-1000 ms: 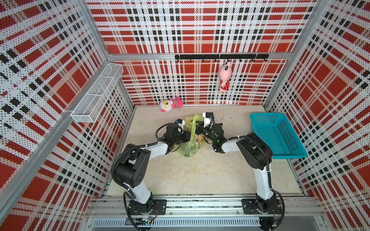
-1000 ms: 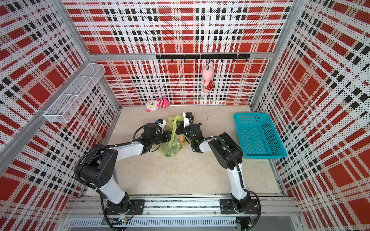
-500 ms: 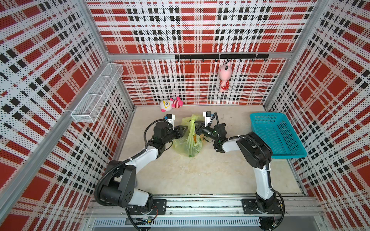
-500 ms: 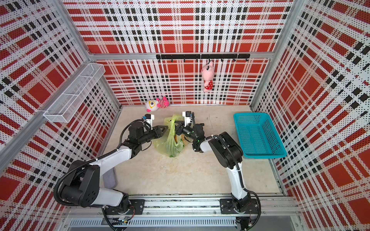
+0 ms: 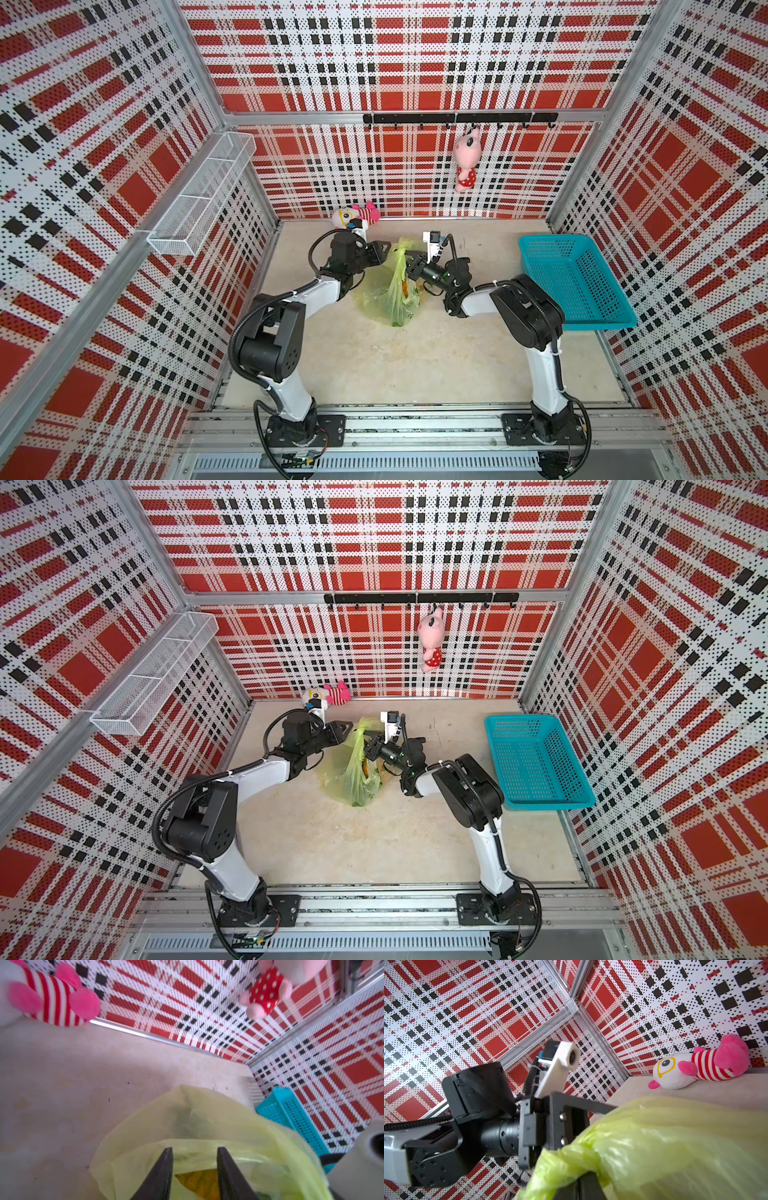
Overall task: Place the pineapple into a plastic bag & tie a knot
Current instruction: Cross the plastic bag at the center of the board, then tie the plastic bag at the center of the board.
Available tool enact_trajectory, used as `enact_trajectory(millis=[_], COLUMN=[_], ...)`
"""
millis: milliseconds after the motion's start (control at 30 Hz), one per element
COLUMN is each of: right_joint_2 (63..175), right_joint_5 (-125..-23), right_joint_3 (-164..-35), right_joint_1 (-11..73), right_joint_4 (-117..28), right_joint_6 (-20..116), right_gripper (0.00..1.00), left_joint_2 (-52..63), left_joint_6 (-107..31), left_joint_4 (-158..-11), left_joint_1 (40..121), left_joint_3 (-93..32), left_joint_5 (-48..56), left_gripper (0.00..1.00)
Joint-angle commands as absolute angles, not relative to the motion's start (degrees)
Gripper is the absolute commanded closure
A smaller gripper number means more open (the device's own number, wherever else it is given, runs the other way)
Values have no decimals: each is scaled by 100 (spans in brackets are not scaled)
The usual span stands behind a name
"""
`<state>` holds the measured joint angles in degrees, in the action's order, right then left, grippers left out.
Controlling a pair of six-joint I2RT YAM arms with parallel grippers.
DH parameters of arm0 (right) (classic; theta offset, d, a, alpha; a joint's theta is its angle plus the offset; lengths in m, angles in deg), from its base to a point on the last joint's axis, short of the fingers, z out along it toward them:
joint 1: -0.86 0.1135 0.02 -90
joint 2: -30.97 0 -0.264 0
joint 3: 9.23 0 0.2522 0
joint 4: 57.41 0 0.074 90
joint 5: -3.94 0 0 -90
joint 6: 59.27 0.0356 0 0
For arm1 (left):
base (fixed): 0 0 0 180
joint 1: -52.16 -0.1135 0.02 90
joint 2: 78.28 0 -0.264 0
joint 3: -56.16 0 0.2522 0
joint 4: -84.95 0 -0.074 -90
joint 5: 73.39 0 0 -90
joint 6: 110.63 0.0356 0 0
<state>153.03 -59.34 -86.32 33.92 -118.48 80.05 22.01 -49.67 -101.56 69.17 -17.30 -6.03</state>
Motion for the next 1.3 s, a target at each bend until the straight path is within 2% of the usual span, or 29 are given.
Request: enact_trajectory(millis=[0, 167, 233, 500, 700, 967, 1267], right_joint_2=[15262, 15296, 15335, 15344, 15141, 15209, 15056], right_joint_5=[-6270, -6516, -6485, -5600, -5475, -4925, -4788], right_joint_3=[-8706, -8687, -8717, -9036, -8622, -8754, -8622], right_joint_1=[3343, 3340, 3340, 3341, 3392, 3416, 3488], right_joint_4=[-11833, -11491, -11490, -11815, -12461, -12783, -11860], right_joint_6=[7895, 7807, 7904, 8886, 10224, 11436, 11225], right_gripper=[100, 100, 100, 100, 100, 100, 100], left_joint_2=[2077, 1836, 1764, 1843, 1861, 1388, 589], left_joint_6=[-4620, -4618, -4762, -5675, -5885, -5921, -6155], left_joint_4=[-10146, -10570, -10914, -12534, -13034, -13244, -13187], left_joint_1=[7065, 7229, 7324, 7487, 7574, 7349, 6727], left_joint_3=[-1608, -1042, -781, -89, 43, 527, 1117], left_joint_5=[-1105, -1552, -1592, -1608, -1433, -1371, -1164], left_gripper=[70, 82, 83, 84, 84, 79, 68])
